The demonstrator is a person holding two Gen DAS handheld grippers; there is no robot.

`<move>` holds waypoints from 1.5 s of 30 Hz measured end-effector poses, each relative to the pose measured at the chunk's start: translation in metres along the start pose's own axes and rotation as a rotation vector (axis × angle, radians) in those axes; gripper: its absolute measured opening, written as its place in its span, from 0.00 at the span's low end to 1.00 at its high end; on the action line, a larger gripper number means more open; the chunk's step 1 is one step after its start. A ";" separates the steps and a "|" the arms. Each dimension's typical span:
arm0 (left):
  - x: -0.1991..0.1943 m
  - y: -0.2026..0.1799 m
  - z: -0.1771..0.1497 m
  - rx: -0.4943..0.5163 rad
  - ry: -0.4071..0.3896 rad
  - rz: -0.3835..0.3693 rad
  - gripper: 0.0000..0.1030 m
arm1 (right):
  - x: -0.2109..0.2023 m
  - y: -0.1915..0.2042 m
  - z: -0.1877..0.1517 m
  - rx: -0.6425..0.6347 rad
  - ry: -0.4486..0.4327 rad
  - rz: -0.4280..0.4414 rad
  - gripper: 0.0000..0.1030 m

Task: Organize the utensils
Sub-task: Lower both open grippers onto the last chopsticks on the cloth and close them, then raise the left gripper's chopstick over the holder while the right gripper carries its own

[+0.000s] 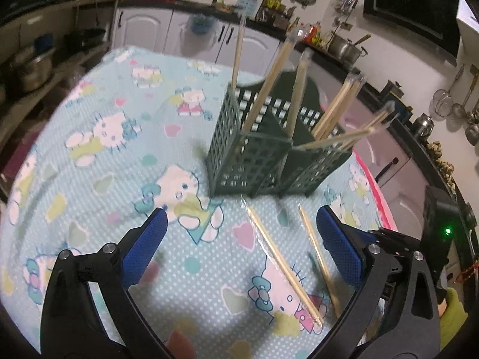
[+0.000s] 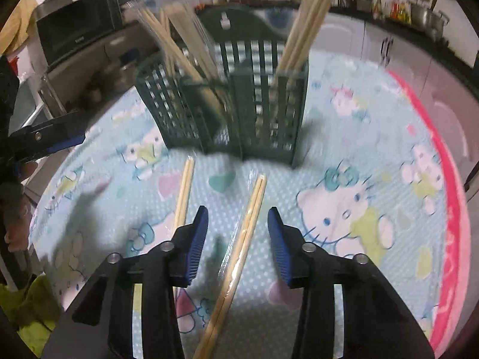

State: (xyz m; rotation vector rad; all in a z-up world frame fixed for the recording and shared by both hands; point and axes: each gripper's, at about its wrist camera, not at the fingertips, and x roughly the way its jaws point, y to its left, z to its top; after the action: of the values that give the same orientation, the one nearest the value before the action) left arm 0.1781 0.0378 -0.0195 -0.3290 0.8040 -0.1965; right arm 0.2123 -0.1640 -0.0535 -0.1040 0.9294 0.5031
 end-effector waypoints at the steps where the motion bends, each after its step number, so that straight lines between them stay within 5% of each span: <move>1: 0.006 0.001 -0.002 -0.008 0.020 -0.009 0.80 | 0.005 -0.001 0.001 0.008 0.014 0.009 0.32; 9: 0.054 0.000 -0.013 -0.078 0.175 -0.084 0.47 | 0.042 -0.015 0.015 0.104 0.111 0.030 0.26; 16: 0.094 -0.006 -0.012 -0.122 0.266 -0.092 0.33 | 0.055 -0.026 0.017 0.155 0.145 0.042 0.15; 24: 0.116 -0.020 -0.007 -0.085 0.273 0.042 0.16 | 0.041 -0.048 0.010 0.203 0.117 0.081 0.09; 28: 0.119 -0.021 -0.008 -0.061 0.268 0.046 0.13 | 0.034 -0.051 0.008 0.208 0.105 0.101 0.07; 37: 0.105 0.016 -0.006 -0.165 0.289 -0.097 0.07 | 0.003 -0.043 0.012 0.174 0.056 0.146 0.06; 45: 0.050 0.033 0.004 -0.166 0.189 -0.188 0.05 | -0.032 -0.023 0.018 0.115 -0.004 0.167 0.06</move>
State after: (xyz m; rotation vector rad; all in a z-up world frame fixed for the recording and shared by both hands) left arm 0.2167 0.0544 -0.0623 -0.5497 0.9797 -0.3413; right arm 0.2205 -0.1908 -0.0202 0.0792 0.9656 0.6029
